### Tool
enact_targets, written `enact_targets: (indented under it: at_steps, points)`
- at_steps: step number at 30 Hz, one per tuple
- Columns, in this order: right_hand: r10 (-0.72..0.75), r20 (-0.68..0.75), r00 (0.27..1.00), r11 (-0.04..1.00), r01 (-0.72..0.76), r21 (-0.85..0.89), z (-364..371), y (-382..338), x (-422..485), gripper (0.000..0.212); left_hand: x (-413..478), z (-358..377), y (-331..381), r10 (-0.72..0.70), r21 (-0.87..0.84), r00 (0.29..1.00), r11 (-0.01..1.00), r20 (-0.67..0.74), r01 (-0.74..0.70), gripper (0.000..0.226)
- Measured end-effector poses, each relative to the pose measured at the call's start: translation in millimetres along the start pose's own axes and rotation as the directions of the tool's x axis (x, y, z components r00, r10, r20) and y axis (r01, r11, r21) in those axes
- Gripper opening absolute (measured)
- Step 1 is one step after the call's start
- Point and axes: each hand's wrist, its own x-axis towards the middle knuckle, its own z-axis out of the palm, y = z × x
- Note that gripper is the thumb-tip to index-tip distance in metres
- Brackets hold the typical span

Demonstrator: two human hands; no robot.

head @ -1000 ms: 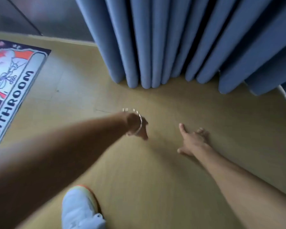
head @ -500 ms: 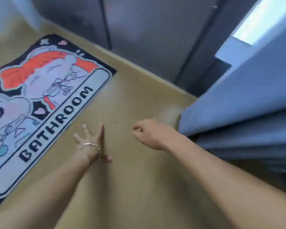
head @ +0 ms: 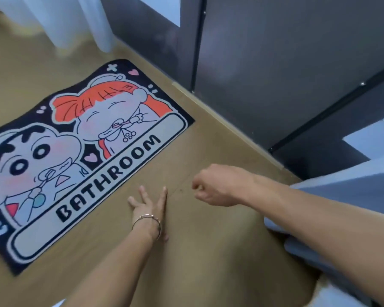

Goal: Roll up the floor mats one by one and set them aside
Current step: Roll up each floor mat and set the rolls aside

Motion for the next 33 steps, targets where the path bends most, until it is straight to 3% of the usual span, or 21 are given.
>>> enact_targets:
  at_steps: [4, 8, 10, 12, 15, 17, 22, 27, 30, 33]
  points:
    - [0.016, -0.015, 1.0, 0.999, -0.017, -0.041, -22, 23, 13, 0.032, 14, -9, -8, -0.019, -0.063, 0.997, 0.998, 0.076, 0.024, 0.099]
    - [-0.051, -0.026, 0.998, 0.999, 0.05, -0.018, -31, 18, 44, 0.031, 12, -34, -11, 0.005, -0.039, 0.973, 0.999, 0.233, 0.004, 0.09]
    - [-0.11, -0.003, 0.994, 0.993, 0.11, -0.037, -28, 7, 67, 0.03, 7, -47, -15, 0.036, -0.052, 0.971, 0.998, 0.238, -0.024, 0.089]
    - [-0.145, 0.024, 0.989, 0.988, 0.146, -0.051, -20, -4, 97, 0.032, 6, -54, -19, 0.051, -0.076, 0.991, 0.996, 0.121, -0.042, 0.077]
    - [-0.133, 0.073, 0.988, 0.977, 0.143, -0.155, -5, -17, 141, 0.036, 14, -60, -38, -0.041, -0.132, 0.973, 0.991, -0.226, 0.011, 0.034]
    - [-0.112, 0.093, 0.989, 0.967, 0.13, -0.221, 6, -19, 166, 0.039, 23, -62, -59, -0.193, -0.197, 0.937, 0.97, -0.29, 0.139, 0.036]
    - [-0.015, 0.074, 0.997, 0.941, 0.039, -0.337, 38, -32, 215, 0.056, 32, -44, -107, -0.488, -0.287, 0.865, 0.85, -0.116, 0.442, 0.061]
    - [-0.012, 0.164, 0.986, 0.93, 0.071, -0.36, 35, -39, 224, 0.056, 31, -33, -113, -0.489, -0.14, 0.868, 0.869, -0.093, 0.474, 0.05]
    - [0.035, 0.198, 0.98, 0.928, 0.042, -0.371, 34, -46, 227, 0.06, 32, -36, -109, -0.374, -0.033, 0.92, 0.927, -0.115, 0.372, 0.029]
    - [0.083, 0.234, 0.969, 0.943, -0.001, -0.332, 27, -52, 231, 0.059, 33, -34, -98, -0.306, 0.029, 0.941, 0.949, -0.142, 0.313, 0.031]
